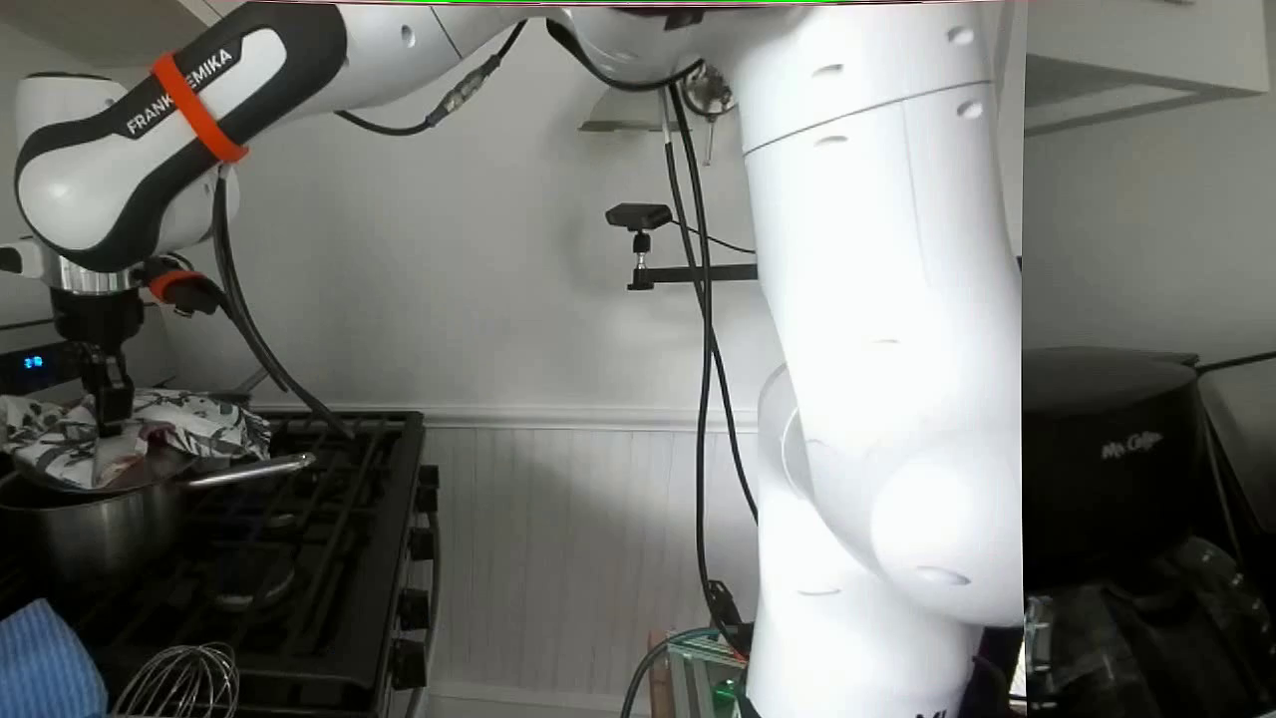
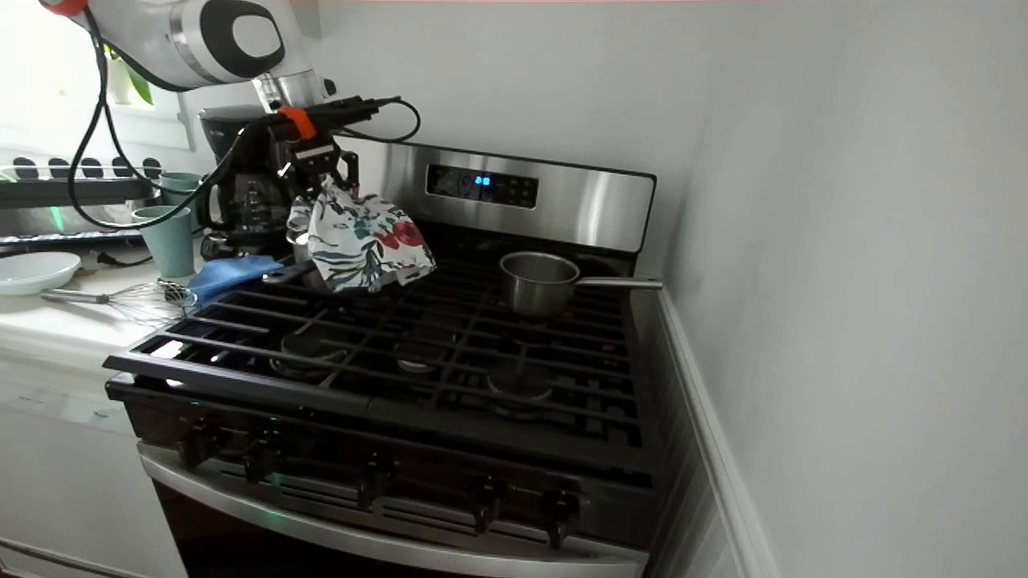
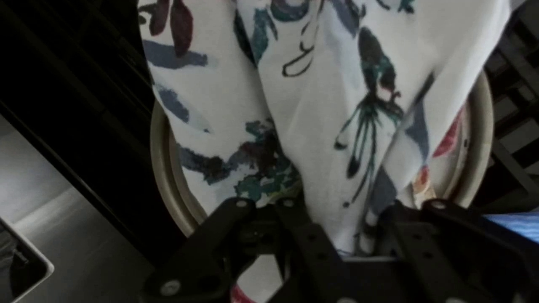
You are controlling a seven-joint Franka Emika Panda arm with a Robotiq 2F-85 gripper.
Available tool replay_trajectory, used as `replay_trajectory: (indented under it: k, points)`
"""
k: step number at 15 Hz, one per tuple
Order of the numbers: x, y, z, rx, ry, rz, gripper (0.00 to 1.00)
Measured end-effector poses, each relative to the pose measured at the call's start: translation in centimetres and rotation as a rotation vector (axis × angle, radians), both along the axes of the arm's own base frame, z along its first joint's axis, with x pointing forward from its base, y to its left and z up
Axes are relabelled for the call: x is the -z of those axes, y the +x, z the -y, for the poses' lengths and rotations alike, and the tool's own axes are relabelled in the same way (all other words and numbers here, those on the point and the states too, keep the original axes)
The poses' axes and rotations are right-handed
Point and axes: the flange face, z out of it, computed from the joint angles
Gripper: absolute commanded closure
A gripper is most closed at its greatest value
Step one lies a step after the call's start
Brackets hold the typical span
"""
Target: Pick up the floral tea towel and the silver lid and put them on the silver pot on the left side of the stove, pick up the floral tea towel and hang it on the oven handle
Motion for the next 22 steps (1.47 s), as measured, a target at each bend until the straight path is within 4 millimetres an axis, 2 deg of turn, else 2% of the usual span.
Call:
replay_trajectory:
  k: [14,22]
  points:
    - [2.0,3.1,-1.2,-0.01,0.003,-0.033,0.97]
    - [1.8,4.2,-0.7,0.022,0.009,-0.091,0.97]
